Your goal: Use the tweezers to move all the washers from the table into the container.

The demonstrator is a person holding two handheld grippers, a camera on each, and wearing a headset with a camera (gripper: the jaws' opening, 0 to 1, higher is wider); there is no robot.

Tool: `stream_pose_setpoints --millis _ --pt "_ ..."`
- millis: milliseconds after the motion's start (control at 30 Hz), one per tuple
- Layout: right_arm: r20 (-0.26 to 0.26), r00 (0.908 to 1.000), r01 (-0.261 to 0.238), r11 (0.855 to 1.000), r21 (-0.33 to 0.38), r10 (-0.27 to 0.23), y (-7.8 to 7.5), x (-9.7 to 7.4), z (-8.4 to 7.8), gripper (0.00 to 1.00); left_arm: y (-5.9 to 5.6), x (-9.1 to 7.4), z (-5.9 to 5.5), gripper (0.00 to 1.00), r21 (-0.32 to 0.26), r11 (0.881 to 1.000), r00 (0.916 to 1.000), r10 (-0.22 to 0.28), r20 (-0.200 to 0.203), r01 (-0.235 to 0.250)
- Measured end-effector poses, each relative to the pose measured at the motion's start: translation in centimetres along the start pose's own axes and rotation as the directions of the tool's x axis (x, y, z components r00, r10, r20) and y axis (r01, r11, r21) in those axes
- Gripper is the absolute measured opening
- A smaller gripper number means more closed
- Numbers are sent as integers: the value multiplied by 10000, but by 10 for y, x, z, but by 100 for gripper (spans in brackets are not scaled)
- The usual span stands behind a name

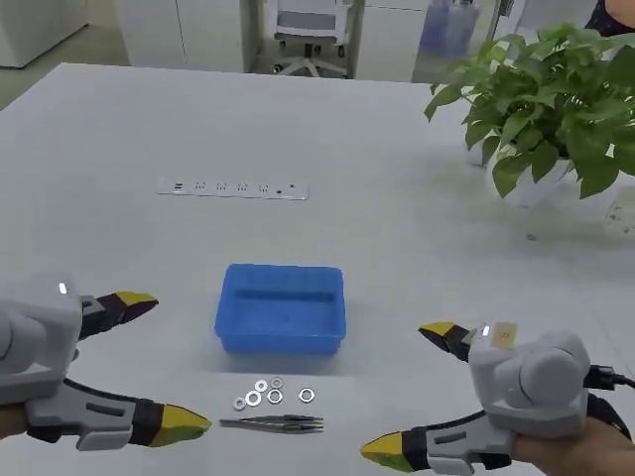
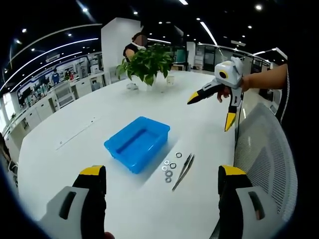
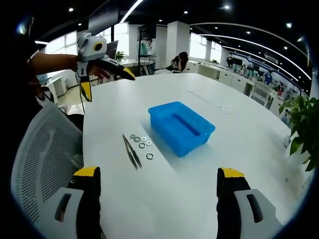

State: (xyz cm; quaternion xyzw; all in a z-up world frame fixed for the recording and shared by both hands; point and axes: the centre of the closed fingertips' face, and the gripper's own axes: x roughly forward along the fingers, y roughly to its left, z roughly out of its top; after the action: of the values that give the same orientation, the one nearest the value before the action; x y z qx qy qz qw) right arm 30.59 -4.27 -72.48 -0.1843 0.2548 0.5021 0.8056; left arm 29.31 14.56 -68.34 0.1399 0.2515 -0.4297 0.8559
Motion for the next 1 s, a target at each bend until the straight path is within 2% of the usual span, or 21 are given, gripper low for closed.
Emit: stream_pose_setpoints --millis 600,1000 --pt "-58 10000 -48 10000 -37 47 1 -1 -1 98 -3 0 0 99 165 9998 9998 -143 -112 144" --pt "-147 9998 -132 9996 -240 129 1 -1 -1 98 -4 2 -1 99 474 9983 9992 -317 -243 328"
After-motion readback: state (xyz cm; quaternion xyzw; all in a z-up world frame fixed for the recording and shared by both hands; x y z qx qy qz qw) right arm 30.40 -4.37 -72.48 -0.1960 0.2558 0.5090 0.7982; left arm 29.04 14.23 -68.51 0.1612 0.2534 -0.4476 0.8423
